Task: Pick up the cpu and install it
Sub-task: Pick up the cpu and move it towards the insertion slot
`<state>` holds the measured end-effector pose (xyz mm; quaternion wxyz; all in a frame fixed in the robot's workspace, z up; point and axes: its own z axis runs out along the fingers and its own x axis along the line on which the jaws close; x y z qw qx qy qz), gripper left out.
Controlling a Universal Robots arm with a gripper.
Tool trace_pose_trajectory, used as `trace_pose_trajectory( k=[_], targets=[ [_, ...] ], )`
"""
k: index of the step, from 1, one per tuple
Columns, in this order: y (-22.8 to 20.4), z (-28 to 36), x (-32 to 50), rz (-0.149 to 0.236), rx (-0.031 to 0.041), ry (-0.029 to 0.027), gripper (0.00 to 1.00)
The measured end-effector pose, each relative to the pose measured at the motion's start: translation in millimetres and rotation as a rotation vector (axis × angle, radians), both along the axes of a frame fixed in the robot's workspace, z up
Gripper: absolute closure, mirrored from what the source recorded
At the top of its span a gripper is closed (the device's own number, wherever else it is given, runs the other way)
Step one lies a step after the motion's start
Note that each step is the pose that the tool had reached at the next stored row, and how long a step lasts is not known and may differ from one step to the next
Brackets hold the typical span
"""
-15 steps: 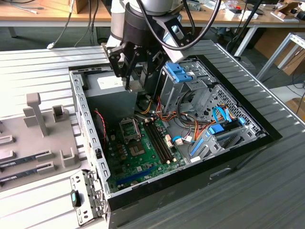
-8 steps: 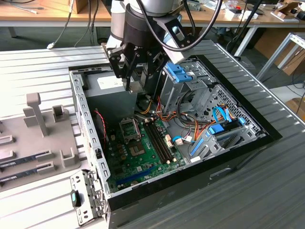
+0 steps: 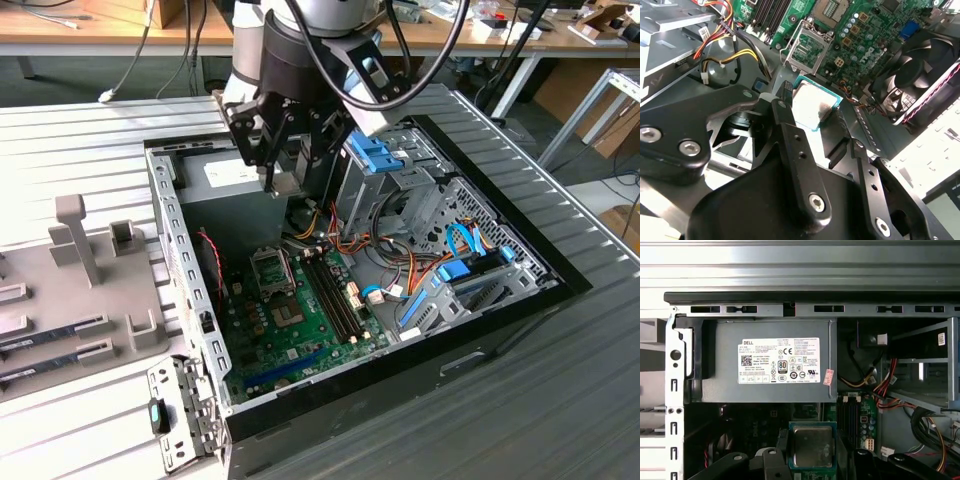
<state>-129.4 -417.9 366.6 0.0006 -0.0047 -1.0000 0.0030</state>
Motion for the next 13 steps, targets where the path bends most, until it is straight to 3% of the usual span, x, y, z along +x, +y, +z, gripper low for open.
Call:
trace_pose_trajectory(
  k=[13],
  targets=[
    [-6.6, -1.3, 0.0, 0.0, -0.0001, 0.0, 0.53]
  ],
)
